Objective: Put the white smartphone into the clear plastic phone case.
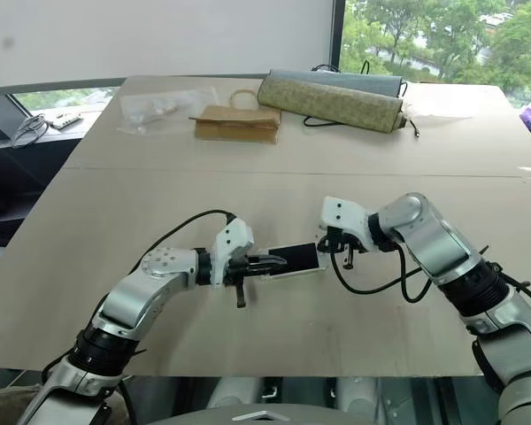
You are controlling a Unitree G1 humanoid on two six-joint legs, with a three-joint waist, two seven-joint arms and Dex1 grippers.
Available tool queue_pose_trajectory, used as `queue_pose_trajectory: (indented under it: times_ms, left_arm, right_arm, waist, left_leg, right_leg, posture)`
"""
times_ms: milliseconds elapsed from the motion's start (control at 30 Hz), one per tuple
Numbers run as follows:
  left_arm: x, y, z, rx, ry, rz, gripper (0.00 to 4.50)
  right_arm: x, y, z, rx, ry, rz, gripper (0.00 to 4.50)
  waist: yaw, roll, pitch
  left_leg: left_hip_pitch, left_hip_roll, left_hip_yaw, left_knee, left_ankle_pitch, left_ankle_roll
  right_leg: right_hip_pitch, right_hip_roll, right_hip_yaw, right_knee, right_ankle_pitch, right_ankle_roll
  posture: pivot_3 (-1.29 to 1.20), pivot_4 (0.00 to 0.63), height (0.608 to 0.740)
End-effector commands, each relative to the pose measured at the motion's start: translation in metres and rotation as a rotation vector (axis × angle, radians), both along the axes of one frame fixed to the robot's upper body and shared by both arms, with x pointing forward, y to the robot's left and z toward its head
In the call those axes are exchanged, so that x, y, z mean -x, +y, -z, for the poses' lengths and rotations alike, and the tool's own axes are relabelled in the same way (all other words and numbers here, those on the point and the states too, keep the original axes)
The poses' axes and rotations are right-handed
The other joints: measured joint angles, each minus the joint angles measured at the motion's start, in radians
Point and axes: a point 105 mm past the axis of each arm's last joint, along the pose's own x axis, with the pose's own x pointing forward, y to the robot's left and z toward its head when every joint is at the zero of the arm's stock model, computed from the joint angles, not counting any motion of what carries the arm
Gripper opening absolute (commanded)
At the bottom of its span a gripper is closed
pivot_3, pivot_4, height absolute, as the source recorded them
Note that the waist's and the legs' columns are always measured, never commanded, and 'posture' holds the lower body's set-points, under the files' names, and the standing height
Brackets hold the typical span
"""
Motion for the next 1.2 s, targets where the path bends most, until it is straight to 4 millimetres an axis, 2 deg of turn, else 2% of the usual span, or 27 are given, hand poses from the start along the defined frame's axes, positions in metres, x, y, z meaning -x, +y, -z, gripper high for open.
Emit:
queue_pose_trajectory:
  times_ms: [33, 133, 233, 533, 600, 700, 767, 900, 967, 1067, 1200]
  left_arm:
    - [0.005, 0.001, 0.005, -0.032, 0.013, -0.003, 0.0]
    - [0.006, 0.001, 0.004, -0.034, 0.015, -0.007, 0.0]
    - [0.006, 0.002, 0.002, -0.035, 0.014, -0.017, 0.0]
    - [0.007, 0.004, 0.0, -0.035, 0.015, -0.046, 0.0]
    - [0.003, 0.004, -0.006, 0.0, -0.014, -0.072, 0.0]
    - [-0.001, 0.005, -0.026, 0.123, -0.052, -0.115, 0.0]
    - [-0.003, 0.011, -0.036, 0.176, -0.079, -0.144, 0.0]
    - [-0.008, 0.031, -0.051, 0.265, -0.086, -0.24, 0.0]
    - [-0.01, 0.042, -0.054, 0.27, -0.087, -0.286, 0.0]
    - [-0.007, 0.062, -0.046, 0.204, -0.083, -0.32, 0.0]
    - [0.009, 0.071, -0.025, 0.101, -0.017, -0.275, 0.0]
  right_arm:
    - [0.009, -0.014, 0.051, 0.135, 0.179, 0.058, 0.03]
    - [0.008, -0.009, 0.059, 0.138, 0.201, 0.056, 0.03]
    - [0.008, -0.005, 0.064, 0.131, 0.213, 0.053, 0.03]
    - [0.014, 0.009, 0.074, 0.082, 0.213, 0.032, 0.03]
    - [0.005, 0.017, 0.062, -0.003, 0.152, 0.056, 0.03]
    - [-0.006, 0.024, 0.027, -0.161, 0.049, 0.082, 0.03]
    - [-0.005, 0.022, 0.001, -0.249, -0.003, 0.092, 0.03]
    - [0.002, 0.01, -0.036, -0.325, -0.074, 0.147, 0.03]
    - [0.006, 0.006, -0.044, -0.329, -0.09, 0.167, 0.03]
    - [0.012, -0.004, -0.05, -0.305, -0.127, 0.199, 0.03]
    - [0.016, -0.016, -0.039, -0.238, -0.151, 0.226, 0.03]
  waist:
    - [-0.001, -0.001, -0.003]
    - [-0.002, -0.004, -0.006]
    - [-0.01, -0.004, -0.012]
    - [-0.026, -0.004, -0.021]
    - [-0.029, -0.004, -0.021]
    - [-0.026, -0.002, -0.019]
    - [-0.025, -0.001, -0.018]
    - [-0.022, 0.005, -0.01]
    - [-0.021, 0.006, -0.008]
    - [-0.022, 0.006, -0.007]
    - [-0.021, 0.006, -0.004]
  left_leg:
    - [0.0, 0.0, 0.0, 0.0, 0.0, 0.0]
    - [0.007, 0.001, 0.0, -0.001, 0.0, 0.0]
    - [0.017, 0.001, 0.001, -0.004, -0.001, 0.0]
    - [0.021, 0.001, 0.001, -0.012, -0.001, -0.002]
    - [0.023, 0.001, 0.001, -0.014, 0.0, -0.002]
    - [0.021, 0.002, 0.001, -0.016, 0.0, -0.003]
    - [0.015, 0.001, 0.001, -0.015, 0.001, -0.005]
    - [0.006, 0.0, 0.001, -0.015, 0.002, -0.004]
    - [-0.003, 0.0, 0.001, -0.014, 0.002, -0.004]
    - [-0.005, 0.0, 0.001, -0.014, 0.004, -0.007]
    - [-0.004, 0.0, 0.001, -0.015, 0.002, -0.004]
  right_leg:
    - [0.0, 0.0, 0.0, 0.0, 0.0, 0.0]
    - [0.005, -0.004, 0.0, 0.0, -0.002, -0.004]
    - [0.011, -0.006, 0.0, 0.0, -0.005, 0.0]
    - [0.011, -0.008, 0.002, -0.001, -0.002, -0.005]
    - [0.011, -0.009, 0.003, -0.001, -0.003, -0.006]
    - [0.01, -0.009, 0.003, -0.001, -0.003, -0.007]
    - [0.004, -0.01, 0.003, -0.001, -0.002, -0.008]
    - [-0.002, -0.012, 0.002, -0.001, -0.002, -0.009]
    - [-0.01, -0.012, 0.001, -0.002, -0.001, -0.008]
    - [-0.011, -0.012, -0.001, -0.002, -0.001, -0.007]
    - [-0.011, -0.01, -0.002, -0.004, -0.002, -0.008]
  posture:
    - [0.0, 0.15, 0.74]
    - [0.0, 0.15, 0.74]
    - [0.0, 0.15, 0.74]
    - [0.0, 0.15, 0.74]
    - [0.0, 0.15, 0.74]
    - [0.0, 0.15, 0.74]
    - [0.0, 0.15, 0.74]
    - [0.0, 0.15, 0.74]
    - [0.0, 0.15, 0.74]
    - [0.0, 0.15, 0.74]
    - [0.0, 0.15, 0.74]
